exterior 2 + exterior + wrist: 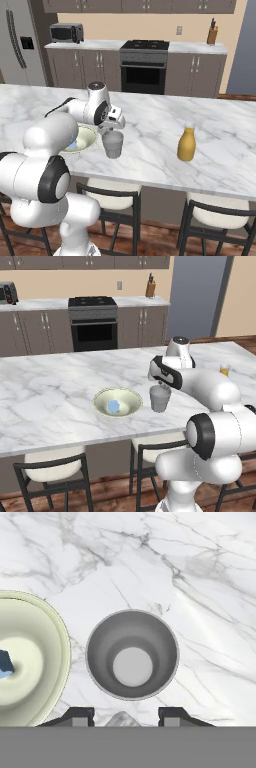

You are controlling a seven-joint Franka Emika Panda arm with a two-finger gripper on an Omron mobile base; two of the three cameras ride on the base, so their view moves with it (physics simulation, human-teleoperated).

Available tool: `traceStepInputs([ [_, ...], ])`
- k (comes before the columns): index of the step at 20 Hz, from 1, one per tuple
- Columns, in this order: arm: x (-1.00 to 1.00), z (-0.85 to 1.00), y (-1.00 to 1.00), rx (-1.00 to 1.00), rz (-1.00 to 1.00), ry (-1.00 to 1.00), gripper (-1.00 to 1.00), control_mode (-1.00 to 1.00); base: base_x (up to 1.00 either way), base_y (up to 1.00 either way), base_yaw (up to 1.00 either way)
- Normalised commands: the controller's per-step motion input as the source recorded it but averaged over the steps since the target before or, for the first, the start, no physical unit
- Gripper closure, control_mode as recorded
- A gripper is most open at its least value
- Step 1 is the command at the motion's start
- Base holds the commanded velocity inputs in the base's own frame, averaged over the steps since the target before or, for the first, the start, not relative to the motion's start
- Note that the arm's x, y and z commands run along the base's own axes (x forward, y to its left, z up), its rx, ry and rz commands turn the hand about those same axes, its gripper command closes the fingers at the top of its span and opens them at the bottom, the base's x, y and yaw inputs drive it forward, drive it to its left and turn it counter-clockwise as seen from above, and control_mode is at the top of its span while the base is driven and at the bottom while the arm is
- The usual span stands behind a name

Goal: There are two ice cubes in the ice bowl. Place both ice cubes in the glass cup.

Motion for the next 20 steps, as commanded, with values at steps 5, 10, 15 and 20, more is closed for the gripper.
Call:
traceStepInputs([
  [5,0.05,0.00,0.00,0.00,0.00,0.00,1.00,-1.00,0.00,0.00,0.00],
  [10,0.03,0.00,0.00,0.00,0.00,0.00,1.00,-1.00,0.00,0.00,0.00],
  [15,0.09,0.00,0.00,0.00,0.00,0.00,1.00,-1.00,0.00,0.00,0.00],
  [20,0.03,0.00,0.00,0.00,0.00,0.00,1.00,-1.00,0.00,0.00,0.00],
])
